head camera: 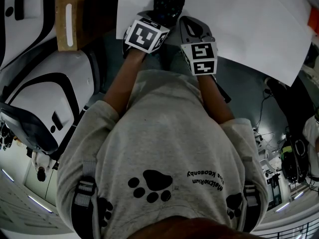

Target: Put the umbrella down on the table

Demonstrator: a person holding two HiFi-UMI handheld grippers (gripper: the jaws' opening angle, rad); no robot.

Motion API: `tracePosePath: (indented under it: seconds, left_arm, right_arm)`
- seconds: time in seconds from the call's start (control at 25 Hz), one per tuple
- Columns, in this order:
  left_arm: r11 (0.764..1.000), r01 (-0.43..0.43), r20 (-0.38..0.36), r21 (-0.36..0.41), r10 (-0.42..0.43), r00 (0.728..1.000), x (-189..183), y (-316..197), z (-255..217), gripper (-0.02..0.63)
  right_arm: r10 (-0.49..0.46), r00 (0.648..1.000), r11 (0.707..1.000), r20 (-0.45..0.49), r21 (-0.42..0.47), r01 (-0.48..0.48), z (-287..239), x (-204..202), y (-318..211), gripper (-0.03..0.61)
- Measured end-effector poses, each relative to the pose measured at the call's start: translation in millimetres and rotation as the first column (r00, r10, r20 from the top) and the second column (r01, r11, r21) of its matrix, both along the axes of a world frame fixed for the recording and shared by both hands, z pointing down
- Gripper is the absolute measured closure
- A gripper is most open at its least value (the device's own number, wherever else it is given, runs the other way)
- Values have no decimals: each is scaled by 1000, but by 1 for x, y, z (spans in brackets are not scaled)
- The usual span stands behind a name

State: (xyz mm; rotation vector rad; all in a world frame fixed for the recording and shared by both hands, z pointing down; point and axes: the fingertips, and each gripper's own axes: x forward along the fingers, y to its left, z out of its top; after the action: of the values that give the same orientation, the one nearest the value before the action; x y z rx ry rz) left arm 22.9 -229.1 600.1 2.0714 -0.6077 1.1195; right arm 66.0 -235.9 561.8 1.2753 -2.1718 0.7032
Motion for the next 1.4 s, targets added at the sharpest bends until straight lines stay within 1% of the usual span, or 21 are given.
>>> tracePosePath:
  seconds: [0.32, 0.64, 0.8, 0.96, 1.16, 1.2, 1.24, 1.32, 1.4]
  left_arm:
    - [1000, -2, 18, -5, 2, 1000, -5, -1, -10, 284]
    - [1000, 13, 9, 10, -13, 1000, -16, 1, -28, 284]
    - [1000, 14, -13, 15, -14, 1000, -19, 4, -43, 284]
    - [997, 35, -42, 67, -32, 999, -21, 3, -63, 284]
    - [986, 59, -116, 154, -42, 992, -15, 2, -94, 287]
    - [982, 66, -124, 178, -44, 991, -15, 3, -100, 299]
    - [975, 77, -129, 210, -50, 990, -14, 2, -106, 345]
    - [953, 109, -137, 284, -72, 988, -15, -1, -120, 515]
    - [935, 132, -156, 330, -84, 984, -14, 0, -131, 543]
  right_arm:
    - [6, 1000, 1000, 11, 15, -6, -5, 3, -2, 546]
    - [6, 1000, 999, 7, 38, -6, -19, 6, -1, 546]
    - [6, 1000, 998, 13, 58, -6, -28, 3, -2, 546]
    - [4, 1000, 996, 16, 84, -5, -41, 1, -1, 546]
    - [-5, 1000, 992, 18, 125, 3, -62, -1, 3, 546]
    - [-8, 1000, 991, 18, 131, 5, -65, -2, 5, 546]
    - [-11, 1000, 990, 15, 138, 9, -69, -1, 7, 546]
    - [-18, 1000, 989, 11, 150, 16, -77, -1, 9, 546]
    - [-21, 1000, 987, 18, 160, 18, -87, -2, 13, 546]
